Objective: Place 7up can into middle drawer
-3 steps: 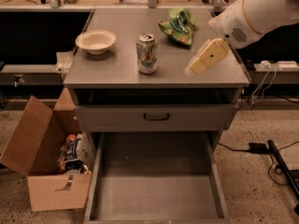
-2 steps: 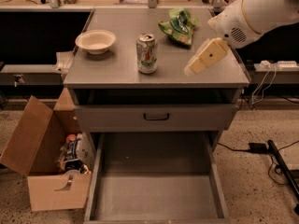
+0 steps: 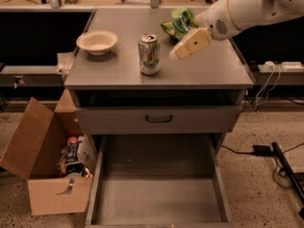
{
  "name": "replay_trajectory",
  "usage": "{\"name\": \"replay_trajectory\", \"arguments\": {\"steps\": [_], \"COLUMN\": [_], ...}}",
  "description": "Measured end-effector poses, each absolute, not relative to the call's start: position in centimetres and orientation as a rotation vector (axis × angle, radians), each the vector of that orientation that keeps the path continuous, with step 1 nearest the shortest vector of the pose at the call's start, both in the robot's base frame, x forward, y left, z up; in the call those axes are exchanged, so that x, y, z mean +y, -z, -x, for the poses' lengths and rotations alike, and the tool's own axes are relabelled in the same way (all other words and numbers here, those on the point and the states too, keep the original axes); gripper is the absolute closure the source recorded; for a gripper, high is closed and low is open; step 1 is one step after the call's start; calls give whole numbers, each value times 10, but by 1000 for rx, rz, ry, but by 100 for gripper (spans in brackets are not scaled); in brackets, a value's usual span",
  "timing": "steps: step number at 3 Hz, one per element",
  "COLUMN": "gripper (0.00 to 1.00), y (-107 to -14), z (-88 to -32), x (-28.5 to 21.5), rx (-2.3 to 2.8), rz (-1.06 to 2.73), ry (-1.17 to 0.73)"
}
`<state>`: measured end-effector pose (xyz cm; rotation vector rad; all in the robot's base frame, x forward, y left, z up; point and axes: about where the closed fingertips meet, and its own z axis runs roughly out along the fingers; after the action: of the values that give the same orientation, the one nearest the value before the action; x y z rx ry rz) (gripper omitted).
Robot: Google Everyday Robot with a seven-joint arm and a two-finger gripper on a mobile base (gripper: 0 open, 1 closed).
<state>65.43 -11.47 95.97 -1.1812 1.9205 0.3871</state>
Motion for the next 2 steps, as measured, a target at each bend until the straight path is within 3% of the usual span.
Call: {"name": "replay_trajectory", "arguments": {"steps": [2], "gripper": [0], "y": [-953], "z": [-688], "x": [-75], "rx": [1865], "rz": [1145], "ry": [-509]}}
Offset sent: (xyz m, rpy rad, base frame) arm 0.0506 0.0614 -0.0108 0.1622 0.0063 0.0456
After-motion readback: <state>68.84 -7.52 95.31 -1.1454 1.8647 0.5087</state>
